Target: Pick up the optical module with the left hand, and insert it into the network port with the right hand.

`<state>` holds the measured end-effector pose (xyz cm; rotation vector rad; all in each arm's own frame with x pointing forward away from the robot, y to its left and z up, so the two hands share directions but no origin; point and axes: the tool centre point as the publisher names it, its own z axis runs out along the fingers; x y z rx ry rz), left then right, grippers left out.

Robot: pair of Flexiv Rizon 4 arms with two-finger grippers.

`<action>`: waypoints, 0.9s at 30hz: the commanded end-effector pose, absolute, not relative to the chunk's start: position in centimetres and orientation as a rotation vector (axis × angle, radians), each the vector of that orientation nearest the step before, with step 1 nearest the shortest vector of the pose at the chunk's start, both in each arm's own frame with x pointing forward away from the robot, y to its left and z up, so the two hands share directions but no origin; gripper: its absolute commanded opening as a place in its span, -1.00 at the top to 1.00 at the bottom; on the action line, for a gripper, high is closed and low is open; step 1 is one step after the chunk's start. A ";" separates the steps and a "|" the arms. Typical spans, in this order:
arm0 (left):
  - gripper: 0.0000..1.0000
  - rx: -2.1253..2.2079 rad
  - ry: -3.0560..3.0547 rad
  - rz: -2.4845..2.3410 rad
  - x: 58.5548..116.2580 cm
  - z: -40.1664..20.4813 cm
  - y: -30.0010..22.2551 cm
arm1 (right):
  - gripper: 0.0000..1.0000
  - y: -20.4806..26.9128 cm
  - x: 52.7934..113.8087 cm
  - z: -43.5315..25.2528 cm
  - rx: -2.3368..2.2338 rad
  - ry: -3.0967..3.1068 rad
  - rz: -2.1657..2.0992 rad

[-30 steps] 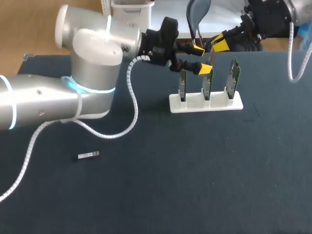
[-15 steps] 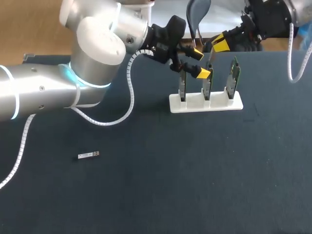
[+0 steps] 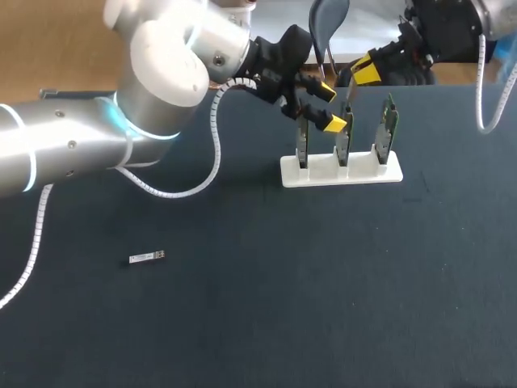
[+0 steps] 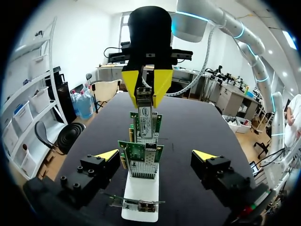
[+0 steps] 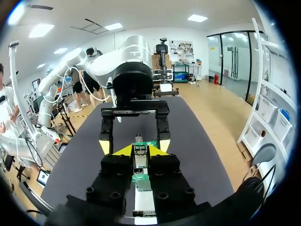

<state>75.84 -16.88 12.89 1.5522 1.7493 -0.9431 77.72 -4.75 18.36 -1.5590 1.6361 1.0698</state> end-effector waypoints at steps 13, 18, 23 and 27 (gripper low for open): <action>-1.00 1.579 1.790 -0.943 75.5 12.3 -16.6 | 1.00 -4.8 77.7 18.3 -1.555 1.630 1.074; -1.00 1.584 1.792 -0.947 75.3 12.1 -16.7 | 1.00 -4.9 77.6 18.3 -1.553 1.633 1.073; -1.00 1.588 1.798 -0.947 75.3 12.1 -16.7 | 1.00 -4.9 77.6 18.3 -1.554 1.632 1.072; -1.00 1.589 1.807 -0.947 75.3 11.9 -16.6 | 1.00 -4.9 77.6 18.3 -1.551 1.631 1.074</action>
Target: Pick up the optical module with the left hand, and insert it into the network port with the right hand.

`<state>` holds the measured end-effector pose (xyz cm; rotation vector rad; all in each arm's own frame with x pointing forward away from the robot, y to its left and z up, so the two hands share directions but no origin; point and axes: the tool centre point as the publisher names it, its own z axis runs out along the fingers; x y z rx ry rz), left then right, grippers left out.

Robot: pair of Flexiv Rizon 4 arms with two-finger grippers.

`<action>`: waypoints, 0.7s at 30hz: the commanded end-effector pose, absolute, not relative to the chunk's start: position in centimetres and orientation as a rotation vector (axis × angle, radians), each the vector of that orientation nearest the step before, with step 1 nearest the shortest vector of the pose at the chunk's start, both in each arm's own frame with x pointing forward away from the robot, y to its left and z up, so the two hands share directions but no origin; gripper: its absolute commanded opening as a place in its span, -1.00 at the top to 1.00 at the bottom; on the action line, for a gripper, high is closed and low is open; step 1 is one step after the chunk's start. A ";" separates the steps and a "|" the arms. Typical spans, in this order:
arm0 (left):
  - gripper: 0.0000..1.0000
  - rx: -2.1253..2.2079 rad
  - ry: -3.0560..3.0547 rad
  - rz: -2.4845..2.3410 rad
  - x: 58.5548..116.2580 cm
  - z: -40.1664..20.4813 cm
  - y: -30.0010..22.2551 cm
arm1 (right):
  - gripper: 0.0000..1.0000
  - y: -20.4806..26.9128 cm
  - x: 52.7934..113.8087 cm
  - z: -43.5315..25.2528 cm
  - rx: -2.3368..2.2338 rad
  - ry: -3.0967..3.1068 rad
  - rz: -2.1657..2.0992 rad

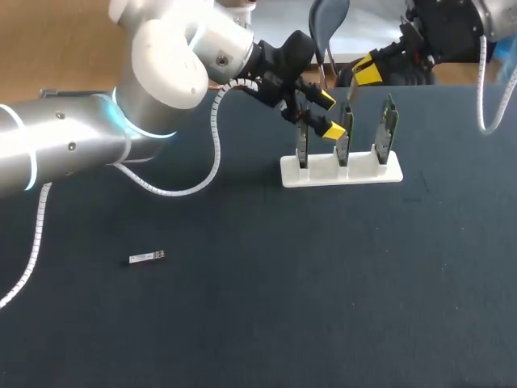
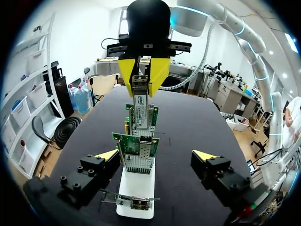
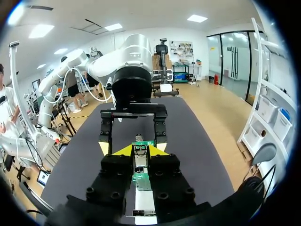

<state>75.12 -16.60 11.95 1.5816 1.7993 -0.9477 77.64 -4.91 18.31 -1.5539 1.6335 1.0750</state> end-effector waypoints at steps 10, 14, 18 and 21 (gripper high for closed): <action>-1.00 1.592 1.816 -0.939 75.4 11.8 -16.4 | 1.00 -4.9 77.7 18.3 -1.554 1.630 1.067; -1.00 1.601 1.822 -0.919 75.6 11.8 -16.5 | 1.00 -4.8 77.7 18.3 -1.563 1.631 1.058; -1.00 1.601 1.822 -0.919 75.6 11.8 -16.5 | 1.00 -4.9 77.7 18.3 -1.550 1.620 1.061; -1.00 1.601 1.822 -0.919 75.6 11.8 -16.5 | 1.00 -4.9 77.7 18.4 -1.552 1.616 1.060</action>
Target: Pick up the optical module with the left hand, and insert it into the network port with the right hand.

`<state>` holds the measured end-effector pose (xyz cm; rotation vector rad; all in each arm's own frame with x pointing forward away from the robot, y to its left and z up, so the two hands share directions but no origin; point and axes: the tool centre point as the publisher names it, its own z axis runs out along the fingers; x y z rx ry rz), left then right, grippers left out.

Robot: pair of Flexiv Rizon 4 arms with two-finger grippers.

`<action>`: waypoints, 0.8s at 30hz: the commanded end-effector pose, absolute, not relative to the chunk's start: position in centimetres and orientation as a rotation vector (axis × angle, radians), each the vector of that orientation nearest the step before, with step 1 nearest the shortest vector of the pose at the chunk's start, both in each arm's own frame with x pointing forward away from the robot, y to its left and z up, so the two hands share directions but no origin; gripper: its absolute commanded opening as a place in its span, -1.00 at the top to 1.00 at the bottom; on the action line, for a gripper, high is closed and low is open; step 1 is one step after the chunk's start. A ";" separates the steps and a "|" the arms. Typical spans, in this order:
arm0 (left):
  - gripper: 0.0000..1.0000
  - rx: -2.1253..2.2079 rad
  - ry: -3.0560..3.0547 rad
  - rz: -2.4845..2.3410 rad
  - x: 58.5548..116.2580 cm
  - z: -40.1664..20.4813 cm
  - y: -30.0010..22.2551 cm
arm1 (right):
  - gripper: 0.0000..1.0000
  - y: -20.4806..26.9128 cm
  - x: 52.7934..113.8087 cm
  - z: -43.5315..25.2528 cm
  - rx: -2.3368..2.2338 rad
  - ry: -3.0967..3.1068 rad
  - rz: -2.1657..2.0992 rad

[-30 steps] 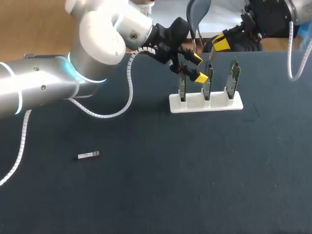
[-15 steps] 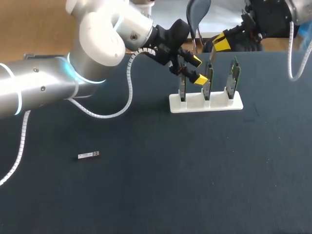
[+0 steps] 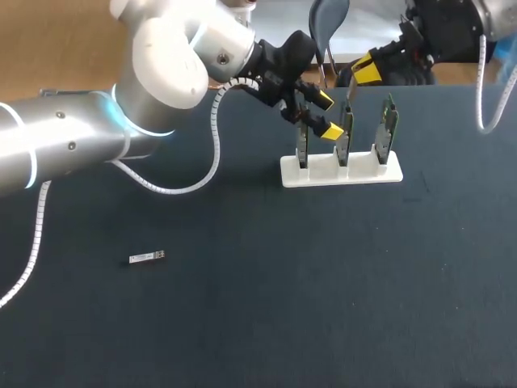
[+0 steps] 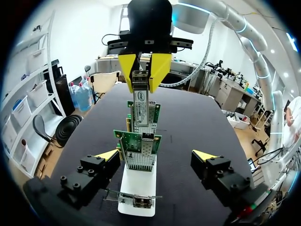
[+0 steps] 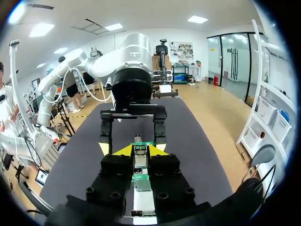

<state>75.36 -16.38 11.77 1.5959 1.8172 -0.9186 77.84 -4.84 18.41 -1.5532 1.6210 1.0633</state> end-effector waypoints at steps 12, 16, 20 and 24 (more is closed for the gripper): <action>-1.00 1.601 1.822 -0.919 75.6 11.8 -16.5 | 1.00 -4.4 77.8 18.3 -1.620 1.605 1.017; -1.00 1.601 1.822 -0.919 75.6 11.8 -16.5 | 1.00 -4.2 77.7 18.3 -1.635 1.608 0.991; -1.00 1.601 1.822 -0.919 75.6 11.8 -16.5 | 1.00 -4.1 77.7 18.2 -1.647 1.618 0.971; -1.00 1.601 1.822 -0.919 75.6 11.8 -16.5 | 1.00 -4.1 77.7 18.1 -1.669 1.627 0.946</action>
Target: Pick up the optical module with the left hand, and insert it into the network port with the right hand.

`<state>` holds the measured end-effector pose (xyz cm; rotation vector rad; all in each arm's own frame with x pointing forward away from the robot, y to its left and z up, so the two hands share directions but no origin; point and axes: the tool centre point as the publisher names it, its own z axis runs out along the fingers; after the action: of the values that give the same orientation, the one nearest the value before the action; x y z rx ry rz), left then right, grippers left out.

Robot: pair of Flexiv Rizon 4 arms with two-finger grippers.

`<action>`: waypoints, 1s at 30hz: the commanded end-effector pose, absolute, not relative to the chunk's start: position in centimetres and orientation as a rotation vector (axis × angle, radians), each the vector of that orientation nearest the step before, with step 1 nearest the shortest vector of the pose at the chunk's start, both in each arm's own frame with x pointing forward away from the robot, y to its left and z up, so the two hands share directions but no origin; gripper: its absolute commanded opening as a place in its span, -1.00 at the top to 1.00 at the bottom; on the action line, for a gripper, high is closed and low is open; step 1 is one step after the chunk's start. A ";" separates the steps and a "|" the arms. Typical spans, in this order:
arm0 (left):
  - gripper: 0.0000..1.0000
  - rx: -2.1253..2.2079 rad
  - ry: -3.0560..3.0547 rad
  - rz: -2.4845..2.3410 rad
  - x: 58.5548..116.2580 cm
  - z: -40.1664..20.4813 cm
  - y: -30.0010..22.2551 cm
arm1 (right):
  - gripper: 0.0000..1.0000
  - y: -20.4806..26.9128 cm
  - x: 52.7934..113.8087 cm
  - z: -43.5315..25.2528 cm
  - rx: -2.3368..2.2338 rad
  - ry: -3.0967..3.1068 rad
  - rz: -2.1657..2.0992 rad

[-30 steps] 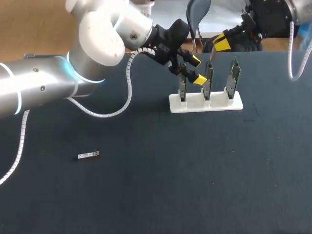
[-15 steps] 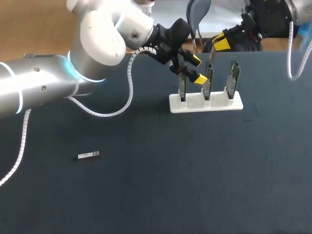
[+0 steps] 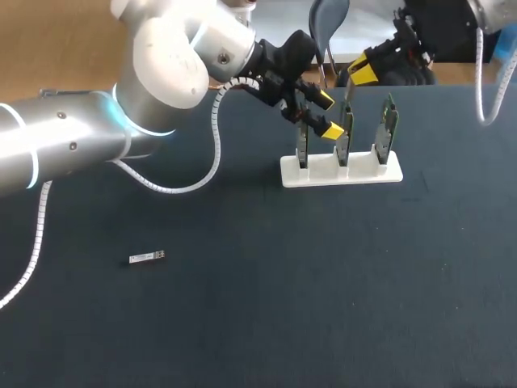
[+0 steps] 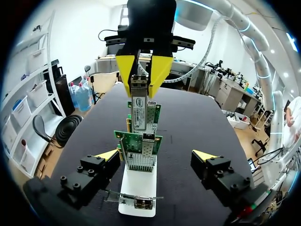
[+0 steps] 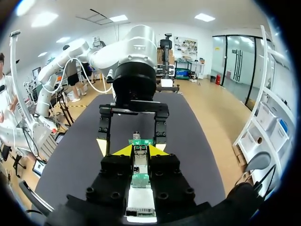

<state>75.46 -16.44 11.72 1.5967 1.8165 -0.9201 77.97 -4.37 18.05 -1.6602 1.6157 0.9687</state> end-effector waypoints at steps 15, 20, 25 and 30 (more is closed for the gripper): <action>-1.00 1.601 1.822 -0.919 75.6 11.8 -16.5 | 1.00 -4.2 77.7 17.4 -1.679 1.666 0.936; -1.00 1.601 1.822 -0.919 75.6 11.8 -16.5 | 1.00 -4.2 77.7 17.3 -1.671 1.672 0.935; -1.00 1.601 1.822 -0.919 75.6 11.8 -16.5 | 1.00 -4.0 77.4 16.9 -1.662 1.686 0.938; -1.00 1.601 1.822 -0.919 75.6 11.8 -16.5 | 1.00 -3.9 77.3 16.6 -1.655 1.696 0.939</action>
<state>75.47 -16.45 11.73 1.5970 1.8163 -0.9201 77.67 -4.03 16.73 -1.6603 1.6916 0.9495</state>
